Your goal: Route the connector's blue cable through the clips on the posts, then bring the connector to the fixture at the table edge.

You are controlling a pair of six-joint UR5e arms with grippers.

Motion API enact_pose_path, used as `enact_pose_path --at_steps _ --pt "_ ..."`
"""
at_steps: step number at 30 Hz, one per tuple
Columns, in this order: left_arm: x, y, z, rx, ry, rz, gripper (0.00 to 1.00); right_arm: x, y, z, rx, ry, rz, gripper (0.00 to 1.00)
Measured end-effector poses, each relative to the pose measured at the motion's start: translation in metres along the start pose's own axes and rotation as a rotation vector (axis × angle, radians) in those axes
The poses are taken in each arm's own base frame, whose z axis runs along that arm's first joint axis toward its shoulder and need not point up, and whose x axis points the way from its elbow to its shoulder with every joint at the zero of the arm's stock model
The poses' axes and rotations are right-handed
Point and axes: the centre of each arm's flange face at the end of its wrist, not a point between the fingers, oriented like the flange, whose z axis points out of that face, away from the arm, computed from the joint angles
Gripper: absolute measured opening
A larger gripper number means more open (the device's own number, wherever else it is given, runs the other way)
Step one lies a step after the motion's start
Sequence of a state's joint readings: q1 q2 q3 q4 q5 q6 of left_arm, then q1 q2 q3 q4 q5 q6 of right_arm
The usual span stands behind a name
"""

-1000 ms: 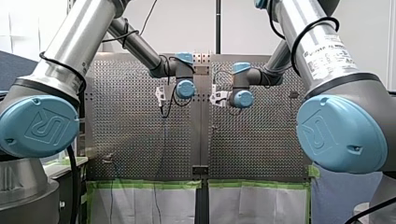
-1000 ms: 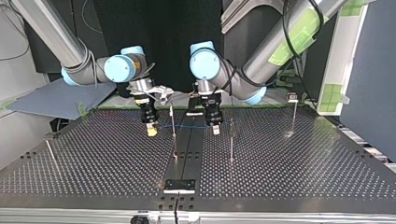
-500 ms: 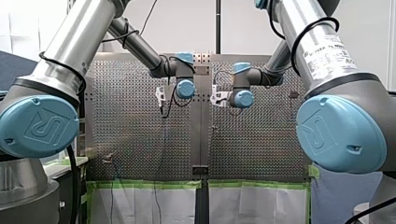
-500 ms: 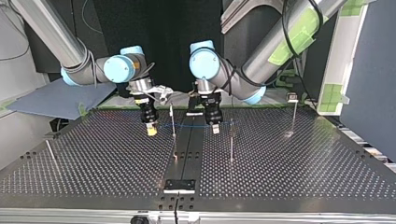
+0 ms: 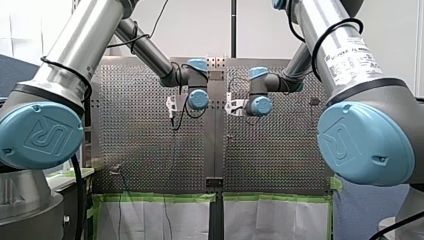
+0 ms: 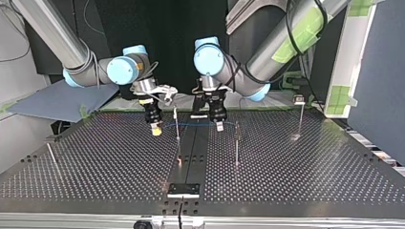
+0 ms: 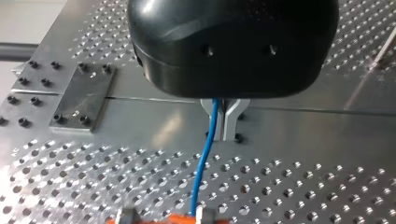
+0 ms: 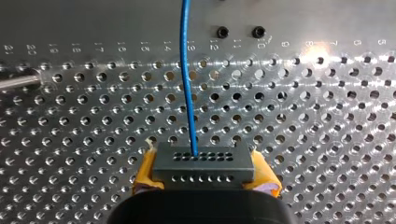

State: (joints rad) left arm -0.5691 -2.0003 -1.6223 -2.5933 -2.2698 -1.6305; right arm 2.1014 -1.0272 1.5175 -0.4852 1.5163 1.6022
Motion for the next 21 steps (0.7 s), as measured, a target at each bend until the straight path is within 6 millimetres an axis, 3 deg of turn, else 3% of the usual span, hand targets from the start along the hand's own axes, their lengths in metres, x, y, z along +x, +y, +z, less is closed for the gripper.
enact_pose_path --at_steps 21 --pt "0.032 -0.003 -0.036 0.050 0.019 0.017 0.05 -0.038 -0.003 -0.027 -0.014 -0.070 -0.004 0.00"
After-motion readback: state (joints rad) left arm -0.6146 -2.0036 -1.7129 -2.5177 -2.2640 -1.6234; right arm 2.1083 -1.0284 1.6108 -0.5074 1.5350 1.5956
